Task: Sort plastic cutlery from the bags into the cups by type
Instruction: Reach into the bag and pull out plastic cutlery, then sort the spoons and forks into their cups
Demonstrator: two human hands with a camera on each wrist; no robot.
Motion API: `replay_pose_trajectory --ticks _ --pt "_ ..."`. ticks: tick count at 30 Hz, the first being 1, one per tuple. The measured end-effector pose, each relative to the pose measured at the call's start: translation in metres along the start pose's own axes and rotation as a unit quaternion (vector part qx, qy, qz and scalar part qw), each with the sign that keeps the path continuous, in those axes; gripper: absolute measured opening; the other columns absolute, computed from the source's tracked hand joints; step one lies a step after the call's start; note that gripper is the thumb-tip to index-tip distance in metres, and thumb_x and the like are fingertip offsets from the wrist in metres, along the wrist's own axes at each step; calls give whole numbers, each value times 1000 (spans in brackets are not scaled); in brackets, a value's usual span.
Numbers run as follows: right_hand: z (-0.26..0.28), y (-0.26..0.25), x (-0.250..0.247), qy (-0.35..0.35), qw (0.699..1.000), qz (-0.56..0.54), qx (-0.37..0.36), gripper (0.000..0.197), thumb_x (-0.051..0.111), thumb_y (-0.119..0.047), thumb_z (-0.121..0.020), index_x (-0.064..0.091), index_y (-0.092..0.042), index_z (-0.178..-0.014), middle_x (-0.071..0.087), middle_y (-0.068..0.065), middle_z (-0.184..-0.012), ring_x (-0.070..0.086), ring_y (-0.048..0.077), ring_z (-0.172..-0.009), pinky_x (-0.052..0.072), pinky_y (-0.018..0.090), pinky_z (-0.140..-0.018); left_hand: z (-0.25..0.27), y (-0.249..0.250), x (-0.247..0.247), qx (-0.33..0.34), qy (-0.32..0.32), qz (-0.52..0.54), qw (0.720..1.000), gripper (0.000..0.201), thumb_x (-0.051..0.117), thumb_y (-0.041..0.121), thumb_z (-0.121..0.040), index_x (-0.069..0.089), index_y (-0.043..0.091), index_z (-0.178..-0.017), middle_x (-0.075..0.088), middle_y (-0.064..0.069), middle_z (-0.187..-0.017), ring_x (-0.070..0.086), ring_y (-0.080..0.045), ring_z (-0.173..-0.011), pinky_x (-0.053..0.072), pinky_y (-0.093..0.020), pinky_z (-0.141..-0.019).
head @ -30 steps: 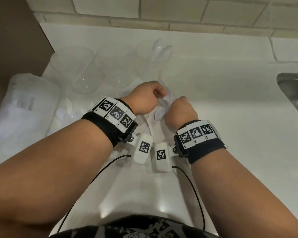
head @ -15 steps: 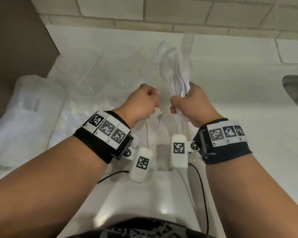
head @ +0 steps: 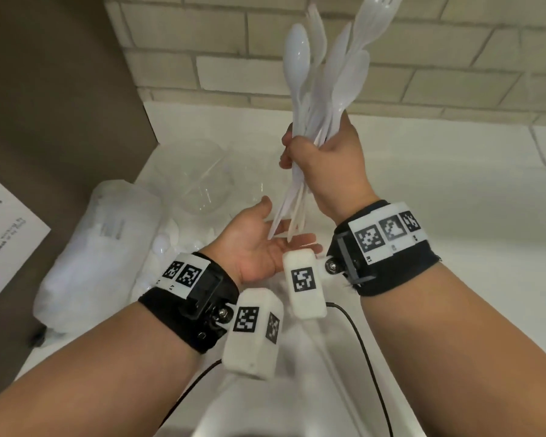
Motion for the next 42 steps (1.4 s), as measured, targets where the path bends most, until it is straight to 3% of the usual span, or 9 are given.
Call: replay_pose_trajectory --ticks 6,10,14,18,22,27,35,40,42 --pt "6 34 16 -5 999 30 32 50 74 -16 -57 59 3 -101 70 7 -84 69 18 -80 58 44 -80 -2 37 -14 117 38 113 986 27 42 15 -101 55 0 -119 62 -21 -94 62 -31 -83 55 -53 -84" --pt "9 42 29 -13 999 32 37 58 77 -25 -55 60 -5 -107 72 7 -90 71 22 -87 57 47 -82 3 38 -17 131 38 97 986 26 42 12 -99 60 -1 -110 64 -20 -96 62 -28 -86 56 -47 -85" --pt "12 47 35 -23 998 20 47 48 79 -14 -60 63 -4 -104 74 8 -89 72 22 -86 58 48 -80 8 47 -21 159 60 124 978 30 44 11 -98 61 -1 -120 64 -19 -111 65 -28 -89 60 -40 -64" --pt "15 48 37 -23 998 2 58 37 78 -5 -63 64 2 -97 73 13 -86 71 24 -82 58 48 -78 7 44 -29 147 77 112 980 33 45 24 -99 59 2 -119 64 -17 -111 65 -30 -89 58 -42 -77" --pt "17 41 33 -42 998 -20 48 24 73 5 -67 64 9 -89 70 19 -81 70 30 -79 59 46 -73 14 66 -36 205 81 -10 975 39 45 45 -97 71 17 -88 69 -2 -87 60 -24 -92 42 -37 -94" --pt "30 54 40 -107 992 -10 73 23 66 4 -57 62 -2 -79 63 9 -72 63 22 -71 51 34 -62 33 106 -19 297 -8 -57 953 46 41 55 -95 64 17 -108 69 0 -102 63 -19 -92 42 -37 -91" --pt "40 84 34 -120 982 2 143 26 59 2 -53 58 2 -79 57 18 -69 55 28 -63 47 35 -56 63 135 -31 409 99 -6 907 15 42 21 -102 51 11 -96 68 -7 -79 71 -23 -83 54 -38 -85" --pt "39 93 38 -163 965 133 156 28 62 2 -62 59 -7 -88 58 5 -66 55 19 -53 47 31 -56 86 138 -2 477 125 -219 842 19 62 40 -88 53 24 -92 49 9 -75 46 -7 -62 39 -24 -61" --pt "42 94 45 -188 951 192 154 52 65 -5 -65 55 -1 -116 59 6 -82 56 11 -52 44 25 -53 95 141 18 497 113 -290 810 23 72 42 -80 60 29 -94 54 12 -78 51 -2 -67 42 -17 -62"
Point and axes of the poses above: each hand's wrist, its own z-axis away from the middle knuckle, its own x-axis out of the palm, y = z × x, the point moved 10 cm from there along -z, towards the middle knuckle
